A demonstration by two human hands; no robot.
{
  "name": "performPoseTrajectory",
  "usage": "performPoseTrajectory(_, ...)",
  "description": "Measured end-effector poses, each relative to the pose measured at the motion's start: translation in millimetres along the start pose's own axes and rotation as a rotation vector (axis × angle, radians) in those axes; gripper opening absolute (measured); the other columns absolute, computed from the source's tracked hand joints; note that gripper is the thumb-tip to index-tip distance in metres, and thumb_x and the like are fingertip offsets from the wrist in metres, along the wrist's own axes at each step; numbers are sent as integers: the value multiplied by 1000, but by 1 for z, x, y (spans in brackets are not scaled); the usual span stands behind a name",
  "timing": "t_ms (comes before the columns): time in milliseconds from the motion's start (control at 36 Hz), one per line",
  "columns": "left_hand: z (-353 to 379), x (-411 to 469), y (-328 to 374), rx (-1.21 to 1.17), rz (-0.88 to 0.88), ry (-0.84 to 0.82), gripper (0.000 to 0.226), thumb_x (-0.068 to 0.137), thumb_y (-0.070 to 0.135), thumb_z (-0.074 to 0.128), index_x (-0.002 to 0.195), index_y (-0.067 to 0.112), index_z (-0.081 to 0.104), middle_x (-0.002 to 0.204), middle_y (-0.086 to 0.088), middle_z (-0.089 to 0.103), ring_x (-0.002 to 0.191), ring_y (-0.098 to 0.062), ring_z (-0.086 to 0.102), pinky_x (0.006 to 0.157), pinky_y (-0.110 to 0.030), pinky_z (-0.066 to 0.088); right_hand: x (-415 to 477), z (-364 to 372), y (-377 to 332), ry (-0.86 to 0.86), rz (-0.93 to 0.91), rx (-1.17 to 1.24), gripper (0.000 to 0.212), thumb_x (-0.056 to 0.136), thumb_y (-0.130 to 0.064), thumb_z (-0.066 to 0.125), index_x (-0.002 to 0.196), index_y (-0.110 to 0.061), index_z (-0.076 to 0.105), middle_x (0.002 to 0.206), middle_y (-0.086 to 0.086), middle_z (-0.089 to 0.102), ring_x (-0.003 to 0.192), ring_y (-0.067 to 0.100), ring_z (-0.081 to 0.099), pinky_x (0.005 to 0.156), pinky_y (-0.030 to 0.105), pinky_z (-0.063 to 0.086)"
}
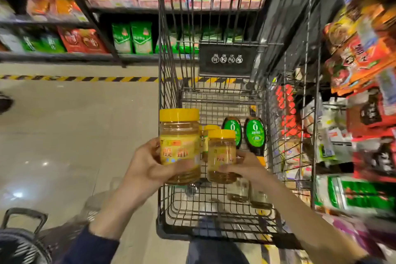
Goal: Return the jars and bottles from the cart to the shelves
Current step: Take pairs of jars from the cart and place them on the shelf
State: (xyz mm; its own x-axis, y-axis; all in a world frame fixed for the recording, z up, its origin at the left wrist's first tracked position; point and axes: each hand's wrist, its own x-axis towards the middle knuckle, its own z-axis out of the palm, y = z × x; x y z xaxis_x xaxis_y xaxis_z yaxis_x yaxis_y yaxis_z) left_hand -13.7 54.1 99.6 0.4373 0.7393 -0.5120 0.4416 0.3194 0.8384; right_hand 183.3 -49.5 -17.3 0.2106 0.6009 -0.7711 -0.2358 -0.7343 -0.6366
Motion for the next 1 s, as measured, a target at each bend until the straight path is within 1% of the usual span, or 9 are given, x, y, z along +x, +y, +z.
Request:
performPoseTrajectory(56,1,-4,11,-35,35,3,44,57,1,84,88,20,59,64,18,72,60,4,67,51,-8,48,-18,-10,-23,18,-82,-25,46,64,-5,83,105,-15,64,93,-3,71,86,9,66,64,14,49)
performPoseTrajectory(139,1,-13,29,-42,119,-12,51,49,7,83,91,22,60,72,17,74,68,0,70,57,-12,53,-44,-25,-52,33,-192,-26,56,64,0,81,116,-7,61,106,7,71,91,11,69,77,18,54)
performPoseTrajectory(250,5,-29,58,-46,229,-34,54,47,0,88,89,22,62,75,15,75,68,0,70,58,-12,53,-91,-44,-88,119,-364,1,55,61,9,78,111,-6,60,84,-4,72,70,1,70,69,18,57)
performPoseTrajectory(500,27,-73,137,-55,484,-103,71,28,27,84,95,23,62,83,7,76,80,-8,71,68,-20,58,-223,-83,-126,311,-660,12,62,42,-3,87,100,-8,66,85,2,76,82,18,72,75,32,58)
performPoseTrajectory(583,40,-87,165,-35,583,-154,88,17,43,92,97,22,63,92,3,75,84,-11,72,76,-26,59,-270,-93,-125,383,-748,19,56,47,7,86,95,-11,64,75,-6,74,71,7,71,65,20,56)
performPoseTrajectory(667,59,-100,192,-25,662,-233,83,15,44,88,92,25,64,86,8,76,82,-9,72,74,-26,58,-315,-100,-119,485,-813,55,48,56,16,79,89,-15,62,67,-12,73,65,0,69,62,15,54)
performPoseTrajectory(778,90,-122,222,1,811,-399,66,29,34,89,90,22,65,81,14,75,74,-3,71,65,-13,54,-374,-104,-100,677,-867,103,57,44,7,86,93,-14,64,78,-7,75,75,9,70,72,25,58)
performPoseTrajectory(861,113,-140,235,15,903,-539,65,34,24,96,90,26,65,78,20,74,74,1,70,64,-12,54,-421,-95,-77,861,-890,158,55,50,11,84,96,-11,63,73,-12,74,69,1,69,62,14,53)
performPoseTrajectory(1000,148,-182,240,34,966,-806,86,16,59,87,93,27,66,85,17,75,78,-3,71,65,-16,55,-490,-60,-21,1212,-863,242,53,52,1,86,94,-22,62,91,-7,72,84,7,70,77,24,57)
